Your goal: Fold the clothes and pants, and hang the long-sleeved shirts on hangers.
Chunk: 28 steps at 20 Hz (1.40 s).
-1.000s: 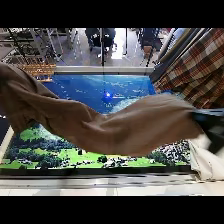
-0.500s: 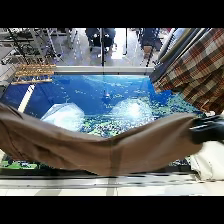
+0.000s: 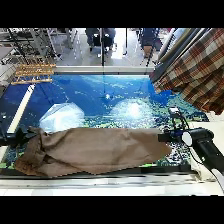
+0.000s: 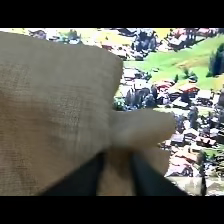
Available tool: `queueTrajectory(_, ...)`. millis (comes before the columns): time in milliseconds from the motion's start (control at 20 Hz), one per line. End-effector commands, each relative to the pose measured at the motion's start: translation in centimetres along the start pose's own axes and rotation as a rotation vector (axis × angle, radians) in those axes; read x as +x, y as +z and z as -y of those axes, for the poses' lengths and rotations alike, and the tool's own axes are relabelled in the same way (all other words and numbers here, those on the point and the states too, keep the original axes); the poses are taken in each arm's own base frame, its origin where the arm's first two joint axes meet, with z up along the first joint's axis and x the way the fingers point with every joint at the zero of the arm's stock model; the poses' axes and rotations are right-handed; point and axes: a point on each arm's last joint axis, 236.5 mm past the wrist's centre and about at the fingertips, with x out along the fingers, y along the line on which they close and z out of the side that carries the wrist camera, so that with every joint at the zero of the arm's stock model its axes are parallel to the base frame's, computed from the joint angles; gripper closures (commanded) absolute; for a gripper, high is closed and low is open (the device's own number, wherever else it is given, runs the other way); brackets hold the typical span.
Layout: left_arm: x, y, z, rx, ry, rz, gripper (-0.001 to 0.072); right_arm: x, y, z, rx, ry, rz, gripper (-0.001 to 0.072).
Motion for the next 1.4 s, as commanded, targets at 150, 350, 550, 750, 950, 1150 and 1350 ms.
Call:
queueTrajectory(150, 1.4, 2.7, -1.7, 0.088, 0.007, 0.11, 0.0402, 2.0, -0.5, 2.8, 0.16, 0.083, -0.005, 0.0276)
queueTrajectory(350, 0.9, 7.1, -0.7, 0.055, -0.04, 0.213, 0.0403, 1.9, -0.2, 2.9, 0.193, 0.134, 0.015, 0.028)
queueTrajectory(550, 1.8, 9.6, 0.2, 0.094, -0.052, 0.219, 0.0403, 1.8, 0.1, 2.2, 0.219, 0.163, 0.024, 0.0278)
queueTrajectory(750, 4.6, 9.8, -0.6, 0.061, -0.054, 0.178, 0.0402, 2.9, -0.1, 1.0, 0.288, 0.218, -0.013, 0.0163)
queueTrajectory(950, 7.4, 8.4, -1.8, 0.015, -0.056, 0.117, 0.0413, 6.6, -0.1, 1.3, 0.34, 0.217, -0.095, 0.0043)
queueTrajectory(1150, 7.6, 8.9, -2.1, 0.057, -0.034, 0.137, 0.0696, 8.3, 4.2, 2.7, 0.388, 0.212, -0.065, 0.0043)
queueTrajectory(1350, 7.3, 9.1, -2.2, 0.055, -0.033, 0.146, 0.0697, 9.3, 4.5, 4.1, 0.451, 0.291, -0.149, 0.0042)
